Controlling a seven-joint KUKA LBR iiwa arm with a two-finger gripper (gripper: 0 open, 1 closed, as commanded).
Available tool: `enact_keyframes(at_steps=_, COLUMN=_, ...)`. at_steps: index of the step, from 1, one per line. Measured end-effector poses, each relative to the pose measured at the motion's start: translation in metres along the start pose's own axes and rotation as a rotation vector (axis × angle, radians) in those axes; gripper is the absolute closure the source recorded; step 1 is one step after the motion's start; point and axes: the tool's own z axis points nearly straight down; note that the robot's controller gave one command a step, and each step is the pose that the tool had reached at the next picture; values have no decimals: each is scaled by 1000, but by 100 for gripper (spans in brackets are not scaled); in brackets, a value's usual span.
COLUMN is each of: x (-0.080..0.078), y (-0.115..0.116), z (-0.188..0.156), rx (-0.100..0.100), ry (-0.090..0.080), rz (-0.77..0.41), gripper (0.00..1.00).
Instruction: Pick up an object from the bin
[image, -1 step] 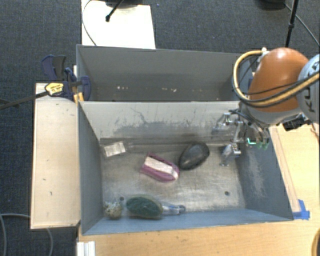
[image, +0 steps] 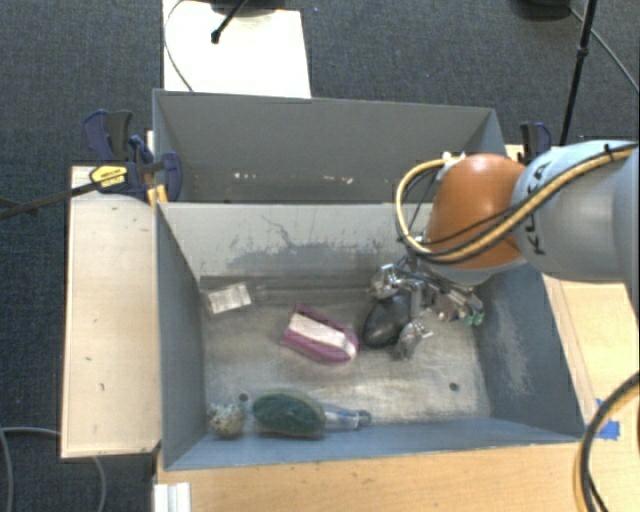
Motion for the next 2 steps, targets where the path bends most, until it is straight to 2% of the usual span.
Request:
enact_keyframes(at_steps=1, x=-1, y=-1, z=-2, rx=2, ry=-2, rz=1, gripper=100)
enact_keyframes(at_steps=2, x=8, y=-8, z=-131, rx=2, ry=0, rz=-71, gripper=100)
